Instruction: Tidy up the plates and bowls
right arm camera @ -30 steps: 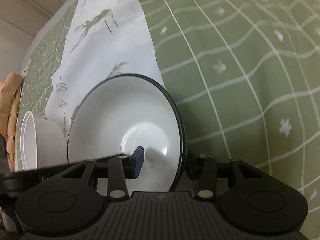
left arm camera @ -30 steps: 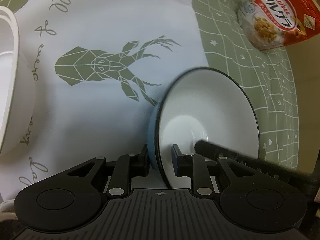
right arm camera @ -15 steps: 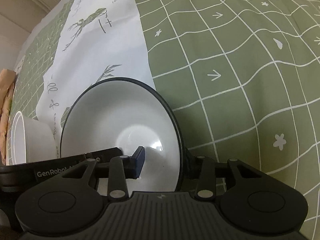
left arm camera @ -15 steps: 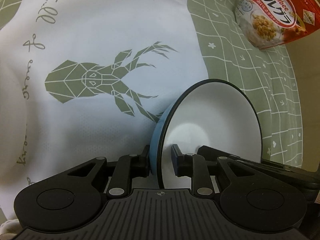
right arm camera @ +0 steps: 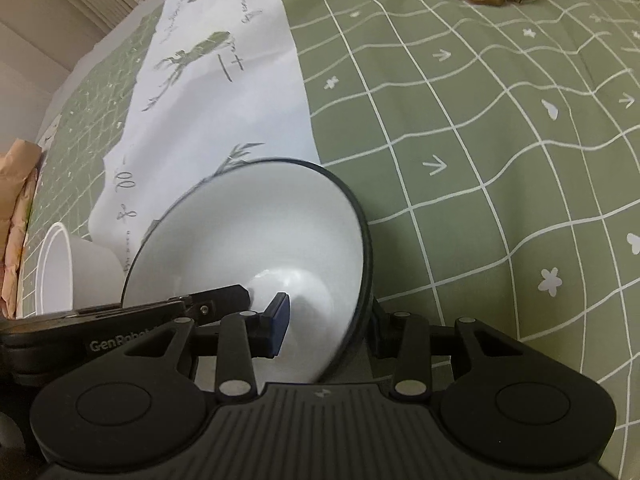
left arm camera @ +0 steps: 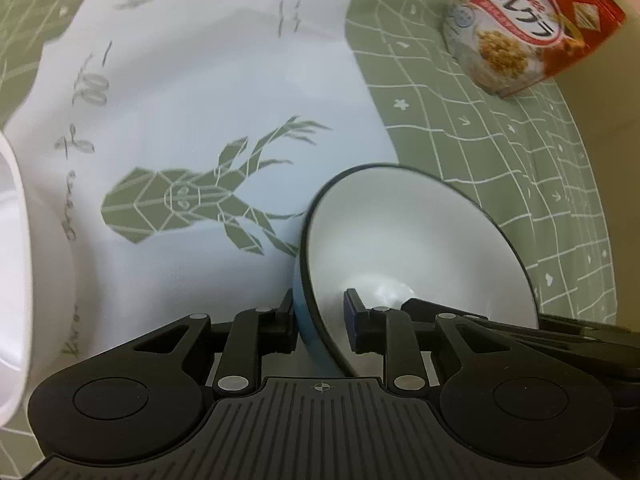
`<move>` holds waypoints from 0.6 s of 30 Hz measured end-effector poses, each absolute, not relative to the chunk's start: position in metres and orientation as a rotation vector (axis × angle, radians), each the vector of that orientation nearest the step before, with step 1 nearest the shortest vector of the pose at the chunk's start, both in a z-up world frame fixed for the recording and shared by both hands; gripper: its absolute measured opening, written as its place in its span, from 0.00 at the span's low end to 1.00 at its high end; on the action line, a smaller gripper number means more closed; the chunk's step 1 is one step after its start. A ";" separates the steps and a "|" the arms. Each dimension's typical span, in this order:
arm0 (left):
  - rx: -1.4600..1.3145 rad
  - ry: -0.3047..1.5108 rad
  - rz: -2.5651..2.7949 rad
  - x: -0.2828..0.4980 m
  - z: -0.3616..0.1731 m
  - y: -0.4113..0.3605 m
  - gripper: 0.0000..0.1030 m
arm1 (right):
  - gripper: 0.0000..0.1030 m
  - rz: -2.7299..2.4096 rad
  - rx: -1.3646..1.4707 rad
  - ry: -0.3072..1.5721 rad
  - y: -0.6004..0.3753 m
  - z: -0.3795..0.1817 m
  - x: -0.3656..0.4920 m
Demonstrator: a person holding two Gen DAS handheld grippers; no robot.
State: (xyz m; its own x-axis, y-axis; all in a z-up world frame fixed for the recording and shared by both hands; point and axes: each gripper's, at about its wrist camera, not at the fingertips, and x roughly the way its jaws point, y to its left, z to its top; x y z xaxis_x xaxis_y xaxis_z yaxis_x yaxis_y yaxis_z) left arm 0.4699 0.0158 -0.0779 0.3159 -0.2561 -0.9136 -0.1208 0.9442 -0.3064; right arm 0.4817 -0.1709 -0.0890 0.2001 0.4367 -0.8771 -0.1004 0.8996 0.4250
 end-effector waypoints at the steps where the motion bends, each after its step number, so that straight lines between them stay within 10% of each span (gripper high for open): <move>1: -0.335 1.249 -0.090 0.469 -0.075 0.014 0.27 | 0.38 0.385 0.295 1.316 -0.170 -0.086 0.480; 18: -0.327 1.286 -0.067 0.474 -0.089 0.020 0.22 | 0.37 0.384 0.308 1.367 -0.170 -0.107 0.491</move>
State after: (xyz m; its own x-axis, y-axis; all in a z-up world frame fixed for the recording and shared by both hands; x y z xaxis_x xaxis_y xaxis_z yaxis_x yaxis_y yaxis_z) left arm 0.4736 0.0202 -0.0888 0.2856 -0.2301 -0.9303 -0.1323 0.9520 -0.2760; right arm 0.4913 -0.1698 -0.1074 0.1577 0.4382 -0.8849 -0.0864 0.8988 0.4297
